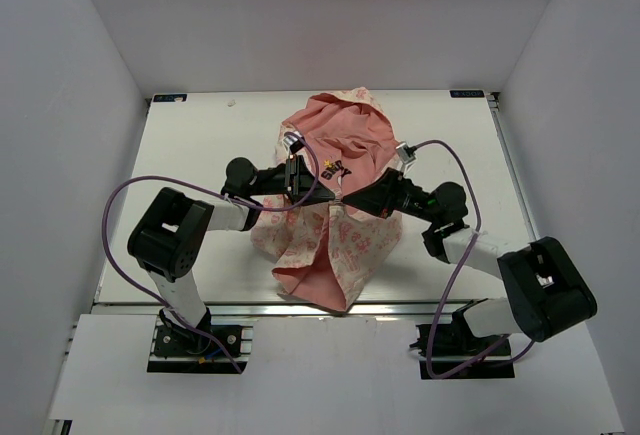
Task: Zip up the jacket
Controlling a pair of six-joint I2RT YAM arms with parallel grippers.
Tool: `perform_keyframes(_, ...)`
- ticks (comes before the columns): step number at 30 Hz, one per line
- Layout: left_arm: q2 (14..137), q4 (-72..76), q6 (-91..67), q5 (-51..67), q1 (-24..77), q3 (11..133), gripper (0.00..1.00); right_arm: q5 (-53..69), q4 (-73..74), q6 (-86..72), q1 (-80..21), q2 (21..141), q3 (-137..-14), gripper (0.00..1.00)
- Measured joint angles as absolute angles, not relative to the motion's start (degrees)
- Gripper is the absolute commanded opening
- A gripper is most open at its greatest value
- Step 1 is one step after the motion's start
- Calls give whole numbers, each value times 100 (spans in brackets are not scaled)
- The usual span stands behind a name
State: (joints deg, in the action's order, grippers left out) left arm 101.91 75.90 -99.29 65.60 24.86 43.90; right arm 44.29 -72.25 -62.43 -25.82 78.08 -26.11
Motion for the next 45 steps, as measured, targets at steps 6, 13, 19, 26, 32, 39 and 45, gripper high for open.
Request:
perform_keyframes(6, 10191, 7590, -9929, 6587, 2486, 4386, 0, 4512, -7175, -6184, -2609, 7905, -2733, 0)
perform_keyframes(13, 10186, 7585, -9924, 6582, 2408, 4351, 0, 4362, -6084, -5472, -2718, 7723, -2969, 0)
perform_keyframes(19, 10053, 7507, -9887, 6473, 2370, 4163, 0, 3474, -4095, -4158, -3041, 6910, -3299, 0)
perform_keyframes(26, 9568, 7384, -9706, 6407, 2355, 3861, 0, 2434, -2801, -3245, -3323, 6689, -3728, 0)
perform_keyframes(32, 8884, 7041, -8844, 6667, 2375, 3824, 0, 1127, -1636, -2561, -3496, 6689, -3820, 0)
perform_keyframes(39, 7863, 2027, -5365, 6029, 2403, 5192, 14, 956, -1461, -2362, -3577, 6635, -3804, 0)
perform_keyframes(45, 7328, 248, -4187, 5406, 2418, 5251, 50, 1737, -1855, -2383, -3577, 6241, -3660, 0)
